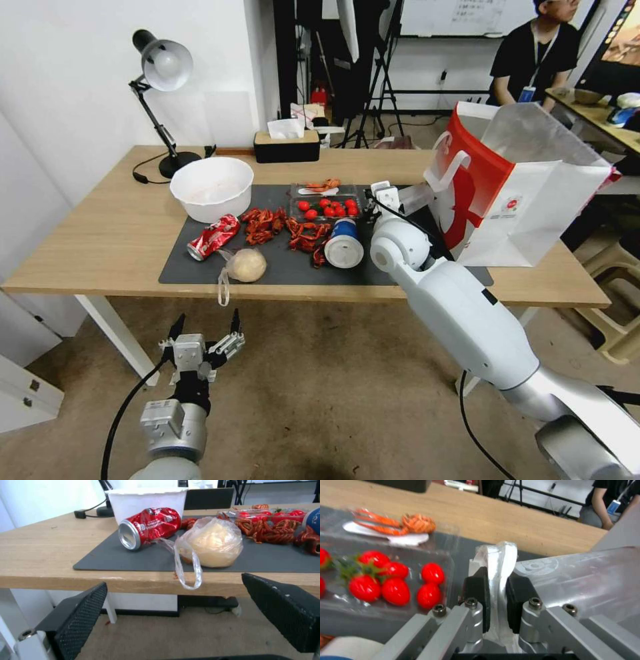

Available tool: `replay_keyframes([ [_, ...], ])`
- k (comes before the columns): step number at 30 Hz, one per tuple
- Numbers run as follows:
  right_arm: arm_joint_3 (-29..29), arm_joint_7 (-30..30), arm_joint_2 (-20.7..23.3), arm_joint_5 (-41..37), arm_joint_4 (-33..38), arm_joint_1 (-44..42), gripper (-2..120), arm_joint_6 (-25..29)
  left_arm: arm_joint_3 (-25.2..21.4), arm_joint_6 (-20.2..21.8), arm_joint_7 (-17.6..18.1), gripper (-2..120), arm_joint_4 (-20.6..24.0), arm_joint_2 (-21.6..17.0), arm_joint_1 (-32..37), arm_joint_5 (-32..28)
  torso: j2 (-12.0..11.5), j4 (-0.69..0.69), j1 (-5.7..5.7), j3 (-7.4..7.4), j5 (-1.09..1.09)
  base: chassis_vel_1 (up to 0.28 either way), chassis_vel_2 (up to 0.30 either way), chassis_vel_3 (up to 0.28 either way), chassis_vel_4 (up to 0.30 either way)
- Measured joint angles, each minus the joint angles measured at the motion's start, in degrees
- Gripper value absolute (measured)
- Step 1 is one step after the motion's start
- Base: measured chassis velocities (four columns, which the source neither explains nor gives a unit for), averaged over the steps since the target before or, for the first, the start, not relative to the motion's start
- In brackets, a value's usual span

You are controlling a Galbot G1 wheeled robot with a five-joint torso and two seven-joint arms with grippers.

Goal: Pick up the trash from the table and place it into the takeout bag.

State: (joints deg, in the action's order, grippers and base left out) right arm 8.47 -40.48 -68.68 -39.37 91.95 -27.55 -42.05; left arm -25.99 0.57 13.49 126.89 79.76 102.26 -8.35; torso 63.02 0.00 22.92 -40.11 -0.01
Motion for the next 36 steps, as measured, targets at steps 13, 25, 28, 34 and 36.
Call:
replay_keyframes([
  [13, -0.08, -0.27, 0.6, -5.99, 5.58, 3.43, 7, 0.15, -0.05, -0.14, 0.39, 100, 0.41, 0.41, 0.21, 0.34, 0.01, 0.0, 0.0, 0.01, 0.01, 0.0, 0.0, 0.0, 0.0],
  [25, -1.91, 4.69, 1.13, -9.26, 9.1, 8.7, 7, 1.19, 0.04, -0.33, 0.54, 100, 0.27, 0.71, 0.3, 0.72, 0.01, 0.0, 0.0, 0.01, 0.0, 0.0, 0.0, 0.0, 0.0],
  [28, -2.43, 5.1, 1.19, -12.44, 9.55, 11.28, 7, 1.15, 0.02, -0.34, 0.57, 100, 0.25, 0.72, 0.3, 0.76, 0.01, 0.0, 0.0, 0.01, 0.0, 0.0, 0.0, 0.0, 0.0],
  [34, -2.42, 4.39, 0.69, -15.78, 9.64, 13.4, 7, 0.85, -0.37, -0.43, 0.63, 100, 0.28, 0.57, 0.32, 0.69, 0.01, 0.0, 0.0, 0.0, 0.0, 0.0, 0.0, 0.0, 0.0],
  [36, -2.36, 4.64, 0.37, -15.95, 9.3, 14.41, 7, 0.91, -0.42, -0.51, 0.67, 100, 0.31, 0.6, 0.35, 0.66, 0.01, 0.0, 0.0, 0.01, 0.01, 0.0, 0.0, 0.0, 0.0],
])
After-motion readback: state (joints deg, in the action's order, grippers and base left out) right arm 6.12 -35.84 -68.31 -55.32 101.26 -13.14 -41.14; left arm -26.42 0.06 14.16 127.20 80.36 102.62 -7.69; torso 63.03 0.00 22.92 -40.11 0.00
